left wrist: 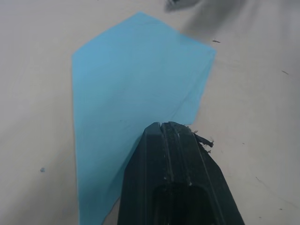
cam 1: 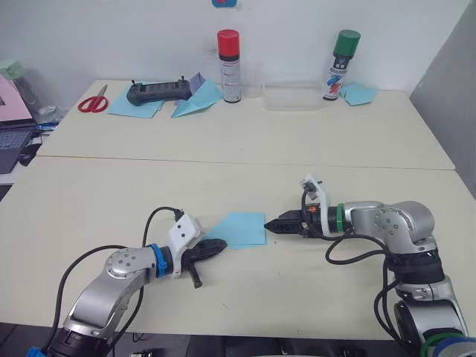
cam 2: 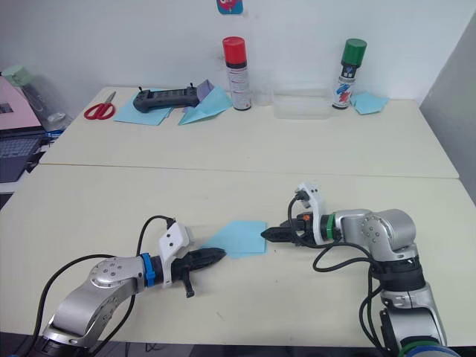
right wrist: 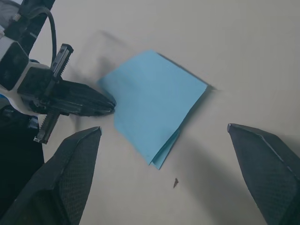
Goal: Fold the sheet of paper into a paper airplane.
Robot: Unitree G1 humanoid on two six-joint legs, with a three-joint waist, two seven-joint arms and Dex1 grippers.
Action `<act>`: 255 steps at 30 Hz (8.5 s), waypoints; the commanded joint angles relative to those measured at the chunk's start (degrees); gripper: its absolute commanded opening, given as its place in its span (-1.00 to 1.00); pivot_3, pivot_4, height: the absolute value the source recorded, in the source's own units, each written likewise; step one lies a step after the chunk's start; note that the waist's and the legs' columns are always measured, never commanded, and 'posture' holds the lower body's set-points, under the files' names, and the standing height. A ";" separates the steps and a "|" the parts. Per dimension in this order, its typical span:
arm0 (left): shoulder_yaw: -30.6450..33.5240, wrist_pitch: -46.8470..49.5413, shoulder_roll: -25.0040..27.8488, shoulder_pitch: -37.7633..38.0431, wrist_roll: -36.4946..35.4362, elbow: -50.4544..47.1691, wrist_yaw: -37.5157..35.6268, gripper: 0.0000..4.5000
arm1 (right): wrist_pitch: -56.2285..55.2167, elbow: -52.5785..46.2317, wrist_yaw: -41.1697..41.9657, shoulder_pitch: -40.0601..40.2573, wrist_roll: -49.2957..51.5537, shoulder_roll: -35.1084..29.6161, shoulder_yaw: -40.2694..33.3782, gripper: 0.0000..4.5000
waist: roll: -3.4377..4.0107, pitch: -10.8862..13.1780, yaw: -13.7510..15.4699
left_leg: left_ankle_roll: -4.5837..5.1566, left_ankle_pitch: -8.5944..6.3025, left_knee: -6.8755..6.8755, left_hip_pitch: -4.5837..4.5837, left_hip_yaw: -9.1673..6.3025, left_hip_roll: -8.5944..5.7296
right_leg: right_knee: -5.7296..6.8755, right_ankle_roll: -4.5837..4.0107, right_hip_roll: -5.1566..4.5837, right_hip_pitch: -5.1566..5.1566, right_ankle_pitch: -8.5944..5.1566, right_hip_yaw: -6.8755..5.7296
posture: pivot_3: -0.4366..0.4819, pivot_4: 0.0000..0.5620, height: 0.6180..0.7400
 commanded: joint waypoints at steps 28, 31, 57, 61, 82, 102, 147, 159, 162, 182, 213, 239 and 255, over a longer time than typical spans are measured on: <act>-1.22 0.84 0.69 1.66 2.18 1.06 -0.30 -1.00 | -7.28 17.73 2.16 -6.33 -1.28 11.06 -0.87 -0.30 | 0.21 -0.44 -0.69 | 0.01 0.00 -0.08 0.37 0.08 0.04 | -0.04 0.02 0.04 0.29 -0.02 0.08 | -0.05 -0.47 1.00; -0.98 1.33 0.98 1.57 1.94 1.10 -0.53 -1.00 | -10.11 16.35 3.24 -5.60 -2.03 10.83 0.00 -0.82 | 0.21 -0.44 -0.69 | 0.01 0.00 -0.11 0.37 0.08 0.04 | -0.05 0.02 0.04 0.29 -0.02 0.08 | -0.05 -0.47 1.00; 3.80 8.30 4.41 -1.51 -4.57 3.51 -5.59 -1.00 | -61.83 10.67 19.54 2.51 -26.08 2.18 20.68 -0.99 | 0.17 -0.38 -1.51 | 0.01 -0.01 -0.21 0.35 0.10 0.10 | -0.06 -0.03 0.08 0.16 -0.06 0.09 | -0.05 -0.47 1.00; 3.76 8.33 4.66 -1.52 -4.36 3.53 -5.82 -1.00 | -70.27 12.91 21.77 2.71 -29.67 1.41 21.95 -0.99 | 0.17 -0.37 -1.51 | 0.01 -0.01 -0.21 0.35 0.10 0.10 | -0.06 -0.03 0.07 0.16 -0.06 0.09 | -0.05 -0.47 1.00; 3.29 8.33 4.80 -2.70 -4.16 4.67 -6.46 -1.00 | -51.32 10.20 23.47 0.22 -23.07 3.86 16.72 0.36 | 0.17 -0.37 -1.49 | 0.01 0.00 -0.20 0.37 0.08 0.09 | -0.03 -0.03 0.07 0.20 -0.06 0.08 | -0.05 -0.47 1.00; 3.28 8.40 4.97 -2.07 -4.22 3.59 -6.85 -1.00 | -60.58 10.38 24.20 1.25 -26.48 4.11 18.75 -0.98 | 0.17 -0.36 -1.50 | 0.01 0.00 -0.20 0.37 0.08 0.09 | -0.04 -0.03 0.07 0.20 -0.06 0.08 | -0.05 -0.47 1.00; -0.12 3.66 6.36 -7.13 1.89 7.31 -10.12 -1.00 | -101.78 22.10 20.71 1.13 -51.35 -0.41 28.62 -0.98 | -0.04 -0.19 -1.40 | 0.00 0.00 -0.18 0.54 0.06 0.06 | -0.05 -0.03 0.03 0.41 -0.07 0.04 | -0.05 -0.47 1.00; 7.81 13.11 8.53 -13.02 -8.56 4.67 -13.33 -1.00 | -115.31 29.53 15.76 -1.24 -59.27 -2.46 30.80 -0.98 | -0.07 -0.17 -1.42 | 0.00 0.00 -0.19 0.55 0.06 0.06 | -0.03 -0.05 0.02 0.42 -0.07 0.06 | -0.05 -0.47 1.00; 10.39 19.17 6.76 -19.99 -14.38 4.09 -12.06 -1.00 | -117.20 29.65 14.81 -1.31 -61.44 -2.99 31.61 -0.98 | -0.27 -0.17 -0.77 | 0.00 0.01 -0.10 0.52 -0.04 0.06 | 0.00 -0.04 0.04 0.46 -0.06 -0.06 | -0.05 -0.47 1.00; -8.96 2.87 4.88 -16.92 7.33 7.43 -9.25 -1.00 | -117.95 26.96 14.86 0.16 -61.67 -4.34 32.18 -0.98 | -0.26 -0.18 -0.19 | 0.00 0.00 -0.13 0.64 -0.03 0.02 | -0.07 -0.07 0.00 0.63 -0.06 -0.01 | -0.05 -0.47 1.00; -10.99 -3.90 2.08 -15.99 14.16 12.10 -9.20 -1.00 | -50.45 -0.56 15.44 5.53 -21.46 -0.25 16.69 -0.12 | -0.10 -0.28 0.03 | 0.01 0.01 -0.08 0.69 -0.08 0.00 | 0.00 -0.06 -0.02 0.71 -0.07 -0.04 | -0.05 -0.47 1.00; -11.48 -4.31 1.75 -16.83 14.64 12.99 -10.77 -1.00 | -45.01 -7.32 13.95 15.68 -21.81 -9.62 11.59 -0.98 | -0.14 -0.33 0.07 | 0.01 0.00 -0.12 0.62 -0.03 -0.02 | -0.11 -0.03 -0.03 0.66 -0.10 -0.03 | -0.05 -0.47 1.00; -11.02 -4.10 1.39 -16.80 14.62 12.33 -10.96 -1.00 | -52.13 -1.76 11.82 12.07 -26.98 1.79 21.68 -0.98 | -0.10 -0.30 0.06 | 0.01 0.00 -0.15 0.53 -0.04 -0.03 | -0.11 -0.03 -0.03 0.56 -0.11 -0.05 | -0.05 -0.47 1.00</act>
